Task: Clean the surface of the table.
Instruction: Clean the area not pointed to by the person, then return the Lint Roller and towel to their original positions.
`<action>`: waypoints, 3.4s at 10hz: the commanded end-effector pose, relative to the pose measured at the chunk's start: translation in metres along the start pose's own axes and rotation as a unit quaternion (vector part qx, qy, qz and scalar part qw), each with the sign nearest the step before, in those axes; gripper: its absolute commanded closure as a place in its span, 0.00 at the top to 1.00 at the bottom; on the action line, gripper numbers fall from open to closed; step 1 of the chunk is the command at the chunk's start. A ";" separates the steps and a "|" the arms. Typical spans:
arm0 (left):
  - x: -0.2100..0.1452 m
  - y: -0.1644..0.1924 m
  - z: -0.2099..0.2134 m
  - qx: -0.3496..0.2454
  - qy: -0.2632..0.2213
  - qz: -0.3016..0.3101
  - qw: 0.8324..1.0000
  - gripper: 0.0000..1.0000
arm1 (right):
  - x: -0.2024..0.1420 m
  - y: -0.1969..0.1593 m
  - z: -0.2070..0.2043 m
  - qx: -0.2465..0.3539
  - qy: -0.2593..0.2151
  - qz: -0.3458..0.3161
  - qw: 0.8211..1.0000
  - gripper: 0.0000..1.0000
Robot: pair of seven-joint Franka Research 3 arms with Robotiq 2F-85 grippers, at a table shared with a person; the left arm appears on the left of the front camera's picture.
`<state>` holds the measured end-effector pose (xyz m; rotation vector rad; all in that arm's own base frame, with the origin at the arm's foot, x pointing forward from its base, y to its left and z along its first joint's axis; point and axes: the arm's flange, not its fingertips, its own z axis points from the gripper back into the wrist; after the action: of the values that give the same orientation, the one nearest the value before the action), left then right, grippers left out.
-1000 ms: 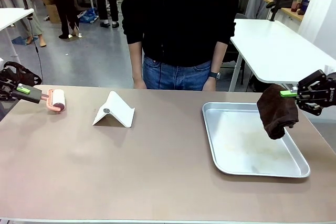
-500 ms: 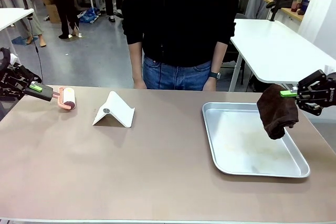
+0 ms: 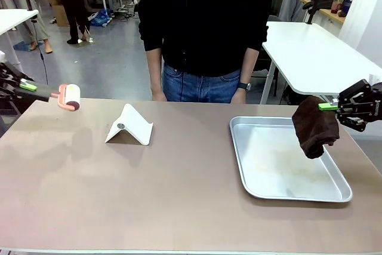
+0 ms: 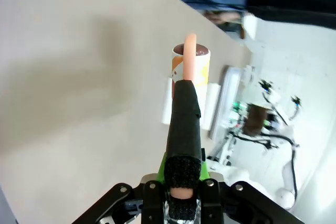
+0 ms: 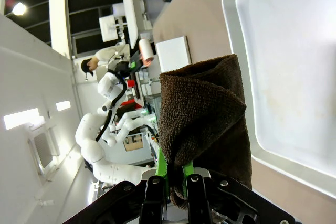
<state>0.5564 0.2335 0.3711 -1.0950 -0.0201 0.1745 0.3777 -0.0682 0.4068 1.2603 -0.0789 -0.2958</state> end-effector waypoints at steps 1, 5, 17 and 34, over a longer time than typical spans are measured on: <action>-0.040 -0.011 0.018 -0.050 0.018 -0.020 0.998 0.22 | -0.001 0.001 0.003 0.002 0.004 0.009 1.000 0.12; -0.107 0.012 0.063 -0.077 0.067 0.018 0.995 0.22 | -0.001 0.001 0.003 0.002 0.004 0.009 1.000 0.12; -0.144 0.046 0.088 -0.085 0.048 0.016 0.995 0.22 | -0.001 0.001 0.003 0.002 0.004 0.009 1.000 0.12; -0.108 -0.198 -0.063 0.069 0.206 -0.109 0.970 0.22 | -0.022 0.098 -0.226 -0.126 -0.108 0.058 0.984 0.12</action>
<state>0.4892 0.0933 0.5249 -1.0487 0.2068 -0.2714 0.4007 0.1513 0.4376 0.9919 -0.2424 -0.2869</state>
